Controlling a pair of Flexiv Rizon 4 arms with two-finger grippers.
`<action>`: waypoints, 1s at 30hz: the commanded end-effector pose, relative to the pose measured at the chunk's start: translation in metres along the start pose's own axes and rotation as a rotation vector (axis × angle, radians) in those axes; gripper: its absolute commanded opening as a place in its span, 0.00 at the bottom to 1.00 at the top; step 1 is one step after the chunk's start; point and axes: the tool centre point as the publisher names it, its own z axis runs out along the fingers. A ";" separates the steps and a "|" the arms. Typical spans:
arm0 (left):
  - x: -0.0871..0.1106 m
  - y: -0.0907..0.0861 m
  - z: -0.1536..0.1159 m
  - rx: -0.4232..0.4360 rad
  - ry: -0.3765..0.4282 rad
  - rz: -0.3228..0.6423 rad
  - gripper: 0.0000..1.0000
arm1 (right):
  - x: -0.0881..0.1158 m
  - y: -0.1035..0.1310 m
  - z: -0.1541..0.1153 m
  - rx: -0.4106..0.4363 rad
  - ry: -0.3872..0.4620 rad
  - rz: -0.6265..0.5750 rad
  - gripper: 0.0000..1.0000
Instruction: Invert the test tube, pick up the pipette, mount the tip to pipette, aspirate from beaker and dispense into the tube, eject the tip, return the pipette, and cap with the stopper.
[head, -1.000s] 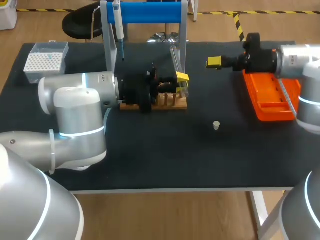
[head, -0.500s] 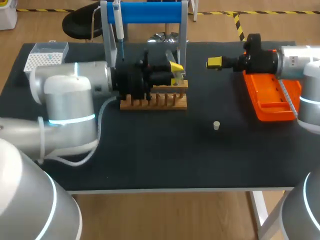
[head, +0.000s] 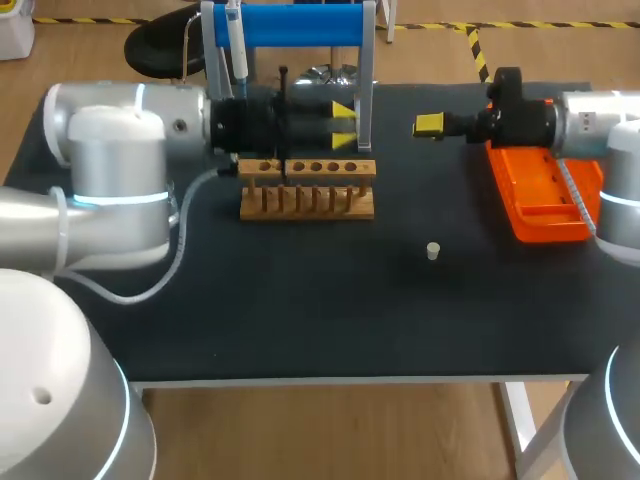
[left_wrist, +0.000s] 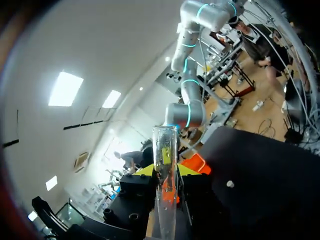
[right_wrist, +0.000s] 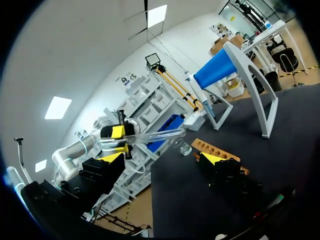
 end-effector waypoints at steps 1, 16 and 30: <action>-0.022 0.011 -0.014 0.076 0.130 -0.300 0.00 | 0.000 -0.001 0.000 -0.001 -0.002 0.000 1.00; -0.042 0.025 -0.004 0.074 0.159 -0.686 0.00 | 0.000 -0.001 0.000 -0.001 -0.002 0.000 1.00; -0.036 0.046 -0.006 0.100 0.094 -0.842 0.00 | 0.000 -0.001 0.000 -0.001 -0.002 0.000 1.00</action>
